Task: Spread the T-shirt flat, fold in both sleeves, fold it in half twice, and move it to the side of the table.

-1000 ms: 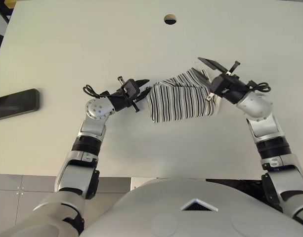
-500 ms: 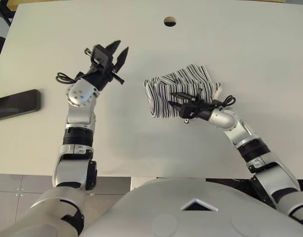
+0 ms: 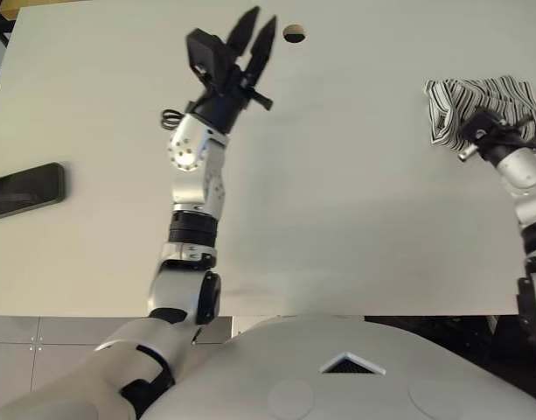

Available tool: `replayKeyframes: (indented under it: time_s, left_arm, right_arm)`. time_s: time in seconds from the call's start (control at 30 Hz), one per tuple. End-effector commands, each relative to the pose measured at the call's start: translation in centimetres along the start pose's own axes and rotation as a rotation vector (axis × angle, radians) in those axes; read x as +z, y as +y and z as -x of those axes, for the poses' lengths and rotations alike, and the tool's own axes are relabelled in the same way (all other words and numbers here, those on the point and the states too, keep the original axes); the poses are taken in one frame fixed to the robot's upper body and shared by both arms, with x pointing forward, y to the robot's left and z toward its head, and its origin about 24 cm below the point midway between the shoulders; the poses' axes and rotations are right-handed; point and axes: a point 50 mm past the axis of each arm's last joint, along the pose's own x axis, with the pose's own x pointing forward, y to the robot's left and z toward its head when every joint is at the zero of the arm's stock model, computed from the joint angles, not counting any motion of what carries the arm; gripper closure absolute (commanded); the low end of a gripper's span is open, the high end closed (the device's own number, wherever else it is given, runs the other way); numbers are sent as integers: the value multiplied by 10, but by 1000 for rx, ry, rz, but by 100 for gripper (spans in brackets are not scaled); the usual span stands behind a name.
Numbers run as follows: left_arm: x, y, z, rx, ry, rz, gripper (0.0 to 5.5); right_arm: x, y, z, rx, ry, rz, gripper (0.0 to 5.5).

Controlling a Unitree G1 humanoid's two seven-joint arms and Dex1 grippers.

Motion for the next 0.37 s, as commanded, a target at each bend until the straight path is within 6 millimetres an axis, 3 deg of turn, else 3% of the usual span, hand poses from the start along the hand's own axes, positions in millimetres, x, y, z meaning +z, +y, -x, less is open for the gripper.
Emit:
replayKeyframes:
  time_s: [0.03, 0.1, 0.17, 0.3, 0.37]
  left_arm:
    - [11, 16, -10, 126, -18, 79, 419]
    - [29, 21, -23, 207, -63, -1, 419]
    - [47, 24, -34, 280, -132, -93, 419]
    - [63, 23, -57, 358, -156, -154, 419]
    - [67, 22, -61, 354, -168, -177, 419]
  right_arm:
    - [63, -69, 4, -569, -346, 126, 409]
    - [95, -86, 12, -752, -452, 165, 409]
    - [121, -86, 10, -805, -513, 78, 409]
    - [157, -71, 1, -700, -612, -327, 409]
    - [166, -62, -1, -607, -643, -423, 409]
